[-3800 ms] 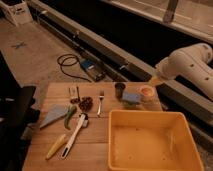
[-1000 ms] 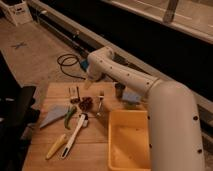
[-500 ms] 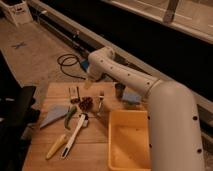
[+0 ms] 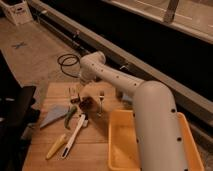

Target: Wipe tray with eraser

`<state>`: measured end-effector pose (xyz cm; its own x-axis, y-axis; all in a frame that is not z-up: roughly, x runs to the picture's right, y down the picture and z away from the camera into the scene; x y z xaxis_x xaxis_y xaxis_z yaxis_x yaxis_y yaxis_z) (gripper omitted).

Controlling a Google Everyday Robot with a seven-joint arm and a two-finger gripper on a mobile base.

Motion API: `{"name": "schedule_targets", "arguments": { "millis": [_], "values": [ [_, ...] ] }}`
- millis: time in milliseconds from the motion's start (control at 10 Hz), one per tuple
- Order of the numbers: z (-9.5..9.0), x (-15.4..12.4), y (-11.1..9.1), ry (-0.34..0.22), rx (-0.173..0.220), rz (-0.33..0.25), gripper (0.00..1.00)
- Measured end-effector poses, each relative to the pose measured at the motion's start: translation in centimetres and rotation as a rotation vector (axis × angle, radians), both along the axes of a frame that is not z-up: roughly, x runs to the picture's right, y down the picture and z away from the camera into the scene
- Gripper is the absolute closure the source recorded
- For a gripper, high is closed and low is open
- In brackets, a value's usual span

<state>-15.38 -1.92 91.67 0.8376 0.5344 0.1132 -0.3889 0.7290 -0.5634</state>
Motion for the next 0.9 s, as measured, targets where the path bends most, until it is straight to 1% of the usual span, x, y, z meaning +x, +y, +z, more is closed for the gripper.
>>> {"name": "schedule_targets", "arguments": {
  "millis": [100, 300, 600, 700, 900],
  "values": [
    [0.3, -1.0, 0.4, -0.011, -0.009, -0.009, 0.34],
    [1.0, -1.4, 1.2, -0.022, -0.029, -0.011, 0.34],
    [1.4, -2.6, 2.4, -0.031, -0.057, -0.013, 0.34],
    [1.4, -3.0, 2.7, -0.032, -0.068, -0.004, 0.34],
    [1.5, -3.5, 3.3, -0.008, -0.084, 0.033, 0.34]
  ]
}}
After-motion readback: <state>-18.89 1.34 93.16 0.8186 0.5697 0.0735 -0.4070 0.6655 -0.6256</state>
